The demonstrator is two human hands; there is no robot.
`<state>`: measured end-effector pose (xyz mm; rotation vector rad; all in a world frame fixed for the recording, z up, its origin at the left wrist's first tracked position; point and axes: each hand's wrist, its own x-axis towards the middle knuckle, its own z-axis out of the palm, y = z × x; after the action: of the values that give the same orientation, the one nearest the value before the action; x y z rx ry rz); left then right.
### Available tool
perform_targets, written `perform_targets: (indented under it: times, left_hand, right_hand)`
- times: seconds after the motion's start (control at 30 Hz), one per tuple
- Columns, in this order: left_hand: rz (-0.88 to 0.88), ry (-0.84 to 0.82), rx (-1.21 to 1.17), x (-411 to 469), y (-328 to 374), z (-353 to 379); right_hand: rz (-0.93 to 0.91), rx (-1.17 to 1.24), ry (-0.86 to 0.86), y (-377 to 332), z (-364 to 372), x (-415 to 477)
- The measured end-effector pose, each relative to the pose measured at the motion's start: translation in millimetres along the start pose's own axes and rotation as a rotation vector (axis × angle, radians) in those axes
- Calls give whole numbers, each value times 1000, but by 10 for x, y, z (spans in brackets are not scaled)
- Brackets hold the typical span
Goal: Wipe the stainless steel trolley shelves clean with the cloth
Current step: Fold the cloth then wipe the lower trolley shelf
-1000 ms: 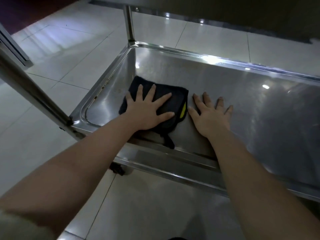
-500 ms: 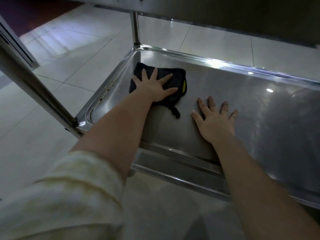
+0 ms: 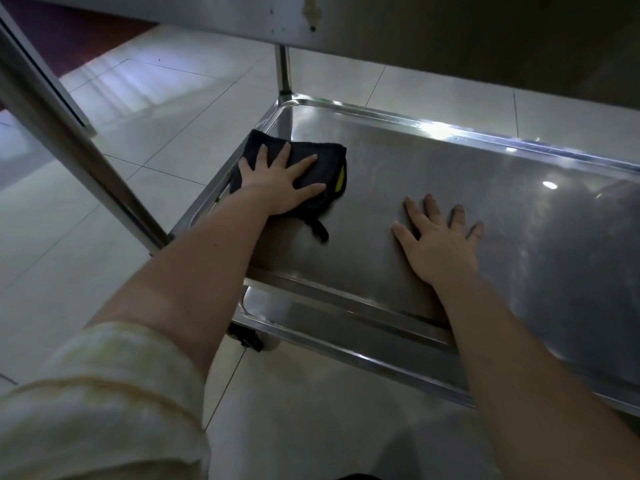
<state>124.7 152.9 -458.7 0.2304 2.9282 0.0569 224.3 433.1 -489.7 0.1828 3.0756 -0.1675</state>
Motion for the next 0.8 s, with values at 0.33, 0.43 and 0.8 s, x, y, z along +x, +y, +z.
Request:
perform_targets:
  times: [0.33, 0.43, 0.8]
  left_hand:
    - [5, -35, -43, -1162, -410, 365]
    - [-21, 0, -35, -929, -430, 267]
    - [91, -29, -10, -640, 553, 245]
  right_hand:
    - [-12, -31, -39, -22, -22, -21]
    - [-10, -57, -51, -50, -27, -28]
    - [-26, -35, -45, -14, -79, -50]
